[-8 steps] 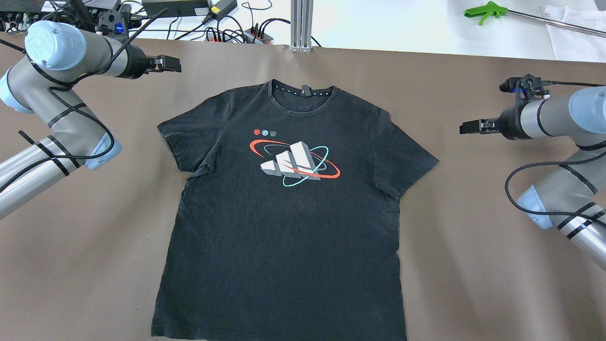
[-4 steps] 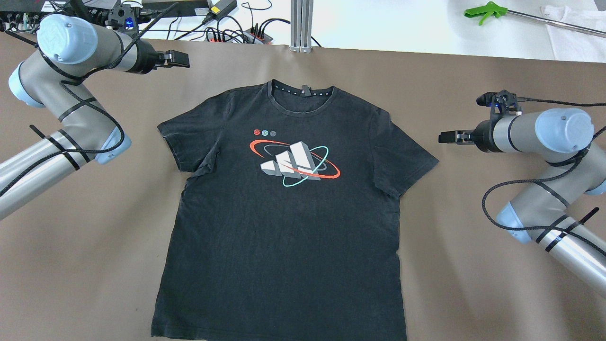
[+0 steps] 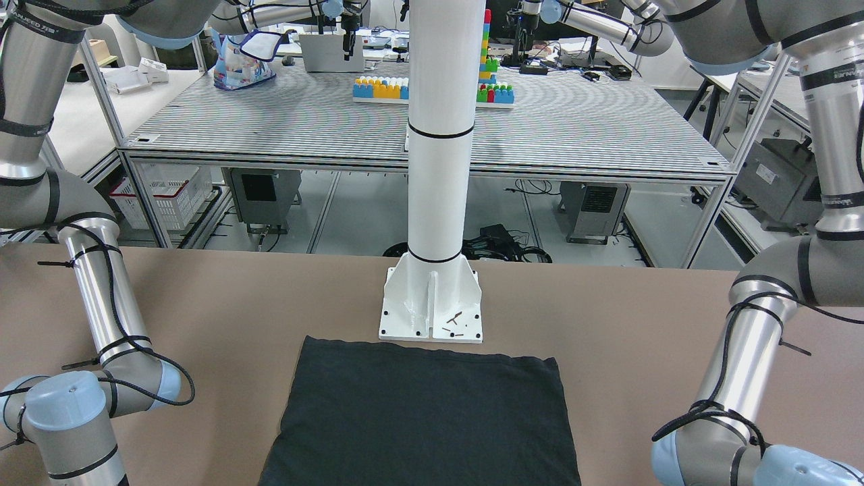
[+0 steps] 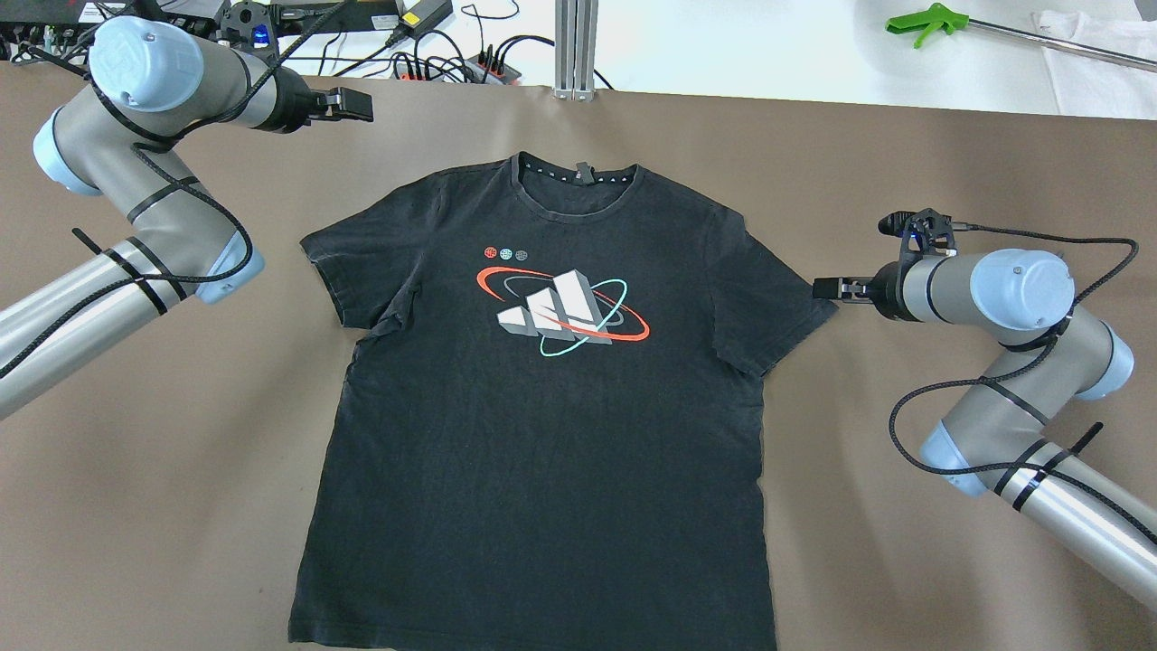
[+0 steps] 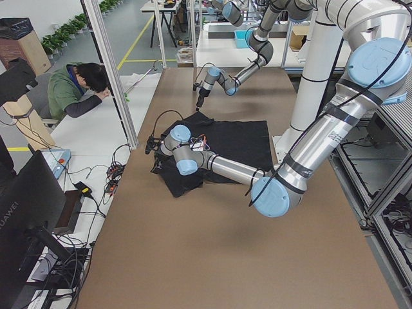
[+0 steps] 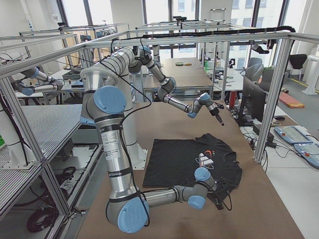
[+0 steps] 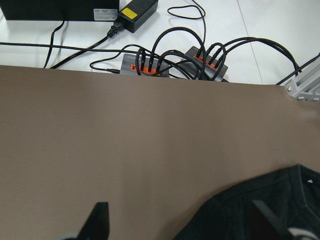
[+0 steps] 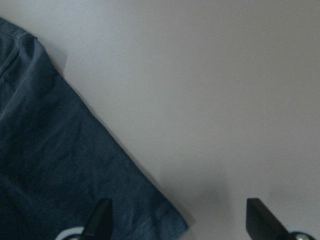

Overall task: Fold clothes
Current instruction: 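Move both grippers in toward the black t-shirt's sleeves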

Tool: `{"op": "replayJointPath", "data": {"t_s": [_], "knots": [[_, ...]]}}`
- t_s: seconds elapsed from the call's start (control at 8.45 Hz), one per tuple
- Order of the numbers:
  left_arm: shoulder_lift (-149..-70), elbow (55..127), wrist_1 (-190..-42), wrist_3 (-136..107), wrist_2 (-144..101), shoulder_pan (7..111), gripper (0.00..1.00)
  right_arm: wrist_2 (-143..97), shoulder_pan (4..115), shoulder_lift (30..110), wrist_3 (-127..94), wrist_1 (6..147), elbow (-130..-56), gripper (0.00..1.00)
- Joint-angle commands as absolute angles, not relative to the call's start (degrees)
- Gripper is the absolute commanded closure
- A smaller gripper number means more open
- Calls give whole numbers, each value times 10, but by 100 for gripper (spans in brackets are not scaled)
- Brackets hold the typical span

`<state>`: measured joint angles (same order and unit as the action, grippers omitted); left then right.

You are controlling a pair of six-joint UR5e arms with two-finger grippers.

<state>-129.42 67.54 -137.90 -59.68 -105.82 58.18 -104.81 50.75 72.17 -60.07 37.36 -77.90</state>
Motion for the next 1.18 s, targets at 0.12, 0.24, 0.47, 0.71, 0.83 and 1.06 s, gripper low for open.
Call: {"op": "replayJointPath", "data": {"t_s": [0.12, 0.24, 0.47, 0.71, 0.83, 1.06], "knots": [[-1295, 675, -1379, -596, -1058, 582, 0, -1036, 494, 722, -603, 370, -766, 6], [-1295, 675, -1379, -596, -1058, 582, 0, -1036, 491, 722, -603, 370, -766, 7], [-1294, 675, -1379, -596, -1058, 582, 0, -1035, 489, 722, -603, 370, -766, 14], [-1294, 675, -1379, -597, -1058, 582, 0, -1035, 485, 722, -604, 370, -766, 31], [-1293, 675, -1379, -597, -1058, 583, 0, -1035, 484, 722, -604, 370, -767, 54], [-1292, 675, -1379, -597, -1058, 583, 0, -1035, 484, 721, -604, 371, -774, 92]]}}
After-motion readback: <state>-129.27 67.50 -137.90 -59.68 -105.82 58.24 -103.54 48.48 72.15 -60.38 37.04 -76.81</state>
